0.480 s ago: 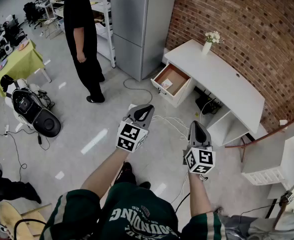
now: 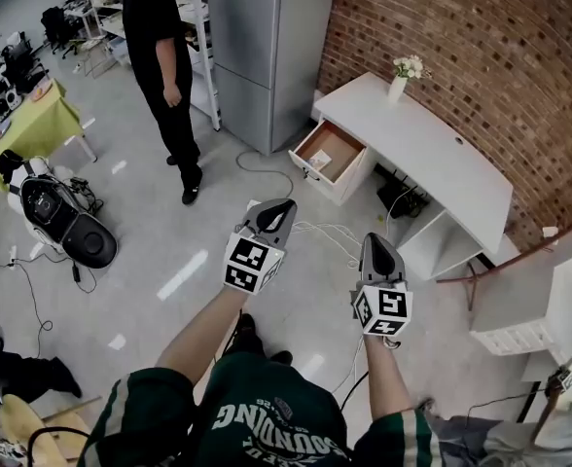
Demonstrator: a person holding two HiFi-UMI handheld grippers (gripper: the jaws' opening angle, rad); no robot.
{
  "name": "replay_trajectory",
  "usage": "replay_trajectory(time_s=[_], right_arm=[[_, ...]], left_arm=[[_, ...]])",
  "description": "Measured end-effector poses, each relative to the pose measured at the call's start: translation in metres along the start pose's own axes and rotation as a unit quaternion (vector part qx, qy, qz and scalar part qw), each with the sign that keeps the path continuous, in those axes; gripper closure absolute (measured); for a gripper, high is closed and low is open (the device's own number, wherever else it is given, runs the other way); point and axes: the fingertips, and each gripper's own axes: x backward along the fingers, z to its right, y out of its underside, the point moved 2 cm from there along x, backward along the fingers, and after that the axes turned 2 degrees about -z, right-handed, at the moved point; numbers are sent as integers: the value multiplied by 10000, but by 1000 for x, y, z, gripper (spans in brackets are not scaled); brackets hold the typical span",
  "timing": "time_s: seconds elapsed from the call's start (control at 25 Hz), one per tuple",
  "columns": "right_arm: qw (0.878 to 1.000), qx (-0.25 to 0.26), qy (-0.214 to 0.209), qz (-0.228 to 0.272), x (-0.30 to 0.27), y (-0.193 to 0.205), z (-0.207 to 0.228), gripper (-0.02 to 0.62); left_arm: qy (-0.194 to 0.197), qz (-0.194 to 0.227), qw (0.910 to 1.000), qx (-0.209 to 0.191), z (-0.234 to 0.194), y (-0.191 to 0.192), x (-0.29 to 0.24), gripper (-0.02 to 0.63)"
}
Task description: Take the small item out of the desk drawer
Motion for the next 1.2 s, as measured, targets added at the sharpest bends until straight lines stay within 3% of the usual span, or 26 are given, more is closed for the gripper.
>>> replay_trajectory(time_s=[0.64,1.2], right_arm=[[9998,-163,10,-132,4,8,2,571],[9997,-159,17,-195,-58,16,10,571]], left_arm=[[157,-161,9997,86,9,5,-6,589],[211,-101,9996,135,-28,15,-56,590]])
